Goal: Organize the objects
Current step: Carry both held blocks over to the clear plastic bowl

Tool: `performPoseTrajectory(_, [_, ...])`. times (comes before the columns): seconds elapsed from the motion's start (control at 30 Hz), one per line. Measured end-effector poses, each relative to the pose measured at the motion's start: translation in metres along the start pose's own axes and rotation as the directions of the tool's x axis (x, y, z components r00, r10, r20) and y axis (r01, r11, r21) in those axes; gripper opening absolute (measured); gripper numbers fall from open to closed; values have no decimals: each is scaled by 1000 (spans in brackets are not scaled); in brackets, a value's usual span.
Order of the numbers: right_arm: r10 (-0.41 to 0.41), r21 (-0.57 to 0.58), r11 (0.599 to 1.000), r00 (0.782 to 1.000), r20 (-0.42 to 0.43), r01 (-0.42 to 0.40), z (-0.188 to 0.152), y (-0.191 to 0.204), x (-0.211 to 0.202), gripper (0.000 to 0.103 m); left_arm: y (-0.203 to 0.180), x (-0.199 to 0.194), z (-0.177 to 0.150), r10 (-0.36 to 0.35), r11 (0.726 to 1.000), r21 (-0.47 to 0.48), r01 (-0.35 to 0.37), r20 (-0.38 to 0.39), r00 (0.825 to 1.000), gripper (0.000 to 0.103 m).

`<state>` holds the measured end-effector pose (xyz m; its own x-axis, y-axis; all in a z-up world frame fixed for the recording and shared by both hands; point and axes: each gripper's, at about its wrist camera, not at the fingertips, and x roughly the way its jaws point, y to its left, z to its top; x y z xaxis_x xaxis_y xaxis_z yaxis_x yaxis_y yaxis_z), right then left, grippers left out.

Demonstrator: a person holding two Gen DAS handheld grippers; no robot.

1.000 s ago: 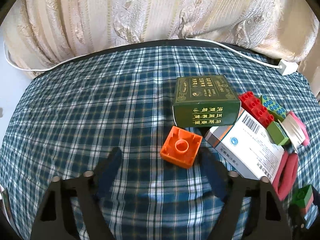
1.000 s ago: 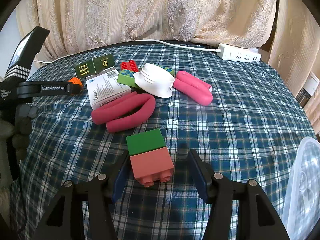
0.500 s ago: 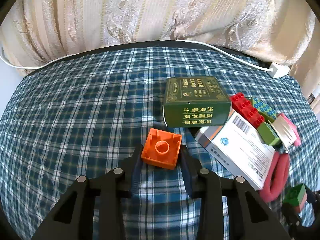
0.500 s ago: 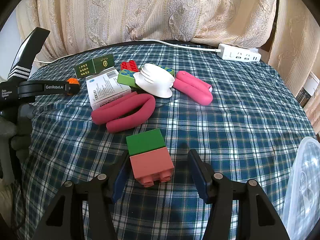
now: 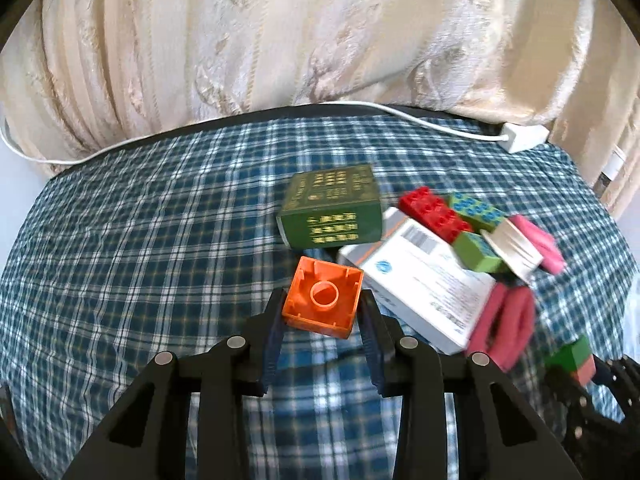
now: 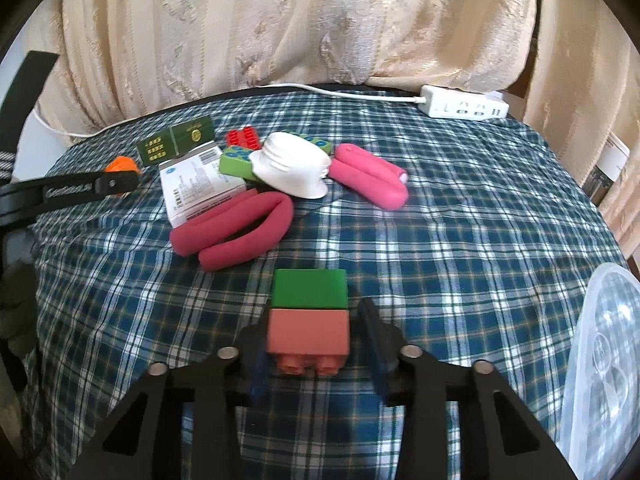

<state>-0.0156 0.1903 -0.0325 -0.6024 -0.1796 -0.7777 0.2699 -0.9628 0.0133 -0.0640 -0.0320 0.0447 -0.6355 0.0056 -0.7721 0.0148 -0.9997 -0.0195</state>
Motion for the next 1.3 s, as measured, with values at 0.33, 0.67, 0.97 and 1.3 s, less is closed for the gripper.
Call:
performPoseTrajectory(0.33, [-5,53,999,998,63,2,-8,-13,-34,33,-29,-24,-4,-65,996,59,63,36,997,37])
performPoseTrajectory(0.67, [-19,91,996,992,123,7,-12,-32,-65,33,-49,-35,-13,-95,992,83,92,35,995,37])
performPoseTrajectory(0.97, [-72,159,986,984,162,46,-17,-64,-83,33,-76,-39,-18,-100,987,126,96,24,995,37])
performPoseTrajectory(1.3, [-137,239,967,974,178,93,-30,-107,-98,33,-116,-45,-21,-116,974,199,111,15,993,37])
